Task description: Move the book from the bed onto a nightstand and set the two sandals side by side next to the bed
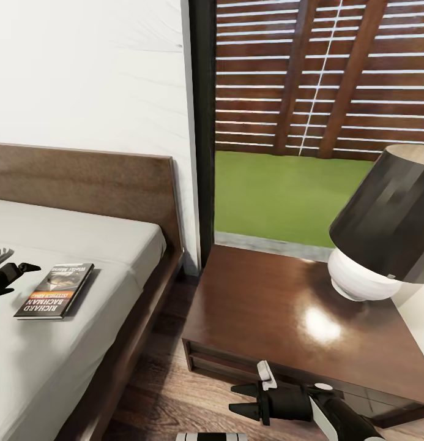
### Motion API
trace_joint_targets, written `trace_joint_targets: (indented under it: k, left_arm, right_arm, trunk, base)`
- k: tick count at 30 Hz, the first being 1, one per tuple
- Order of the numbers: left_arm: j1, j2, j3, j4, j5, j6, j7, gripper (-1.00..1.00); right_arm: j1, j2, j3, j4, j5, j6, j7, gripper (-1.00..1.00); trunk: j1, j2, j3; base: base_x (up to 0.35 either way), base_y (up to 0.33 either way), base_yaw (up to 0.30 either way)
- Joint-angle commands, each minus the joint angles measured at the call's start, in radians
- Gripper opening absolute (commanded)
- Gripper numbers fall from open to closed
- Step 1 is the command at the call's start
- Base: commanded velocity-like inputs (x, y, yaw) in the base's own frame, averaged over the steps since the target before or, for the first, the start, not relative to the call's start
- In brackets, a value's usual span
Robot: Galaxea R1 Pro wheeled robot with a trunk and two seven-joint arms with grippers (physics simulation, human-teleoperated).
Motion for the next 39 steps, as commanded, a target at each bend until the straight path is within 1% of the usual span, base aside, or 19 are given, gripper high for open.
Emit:
trace_joint_targets:
  k: [1,9,23,39]
  left_arm:
    - [0.000,-0.001,0.005,0.014,-0.004,0.006,-0.005,1.00]
    - [0.000,-0.001,0.003,0.013,-0.004,0.006,-0.006,1.00]
    - [0.000,-0.001,0.004,0.010,-0.004,0.007,-0.006,1.00]
    - [0.000,-0.001,0.005,0.010,-0.004,0.007,-0.006,1.00]
  right_arm:
    - [-0.001,-0.001,0.007,0.000,-0.010,0.011,0.001,1.00]
    - [-0.001,-0.001,0.007,0.000,-0.011,0.012,0.001,1.00]
    - [-0.001,-0.001,0.007,0.000,-0.010,0.011,0.001,1.00]
    - [0.000,-0.001,0.007,0.000,-0.010,0.011,0.001,1.00]
  trunk:
    - [0.000,0.000,-0.001]
    - [0.000,0.000,-0.001]
    - [0.000,0.000,-0.001]
    - [0.000,0.000,-0.001]
  base:
    - [0.000,0.000,0.000]
    - [-0.016,-0.018,0.000]
    - [-0.127,-0.123,0.000]
    - [-0.016,-0.015,0.000]
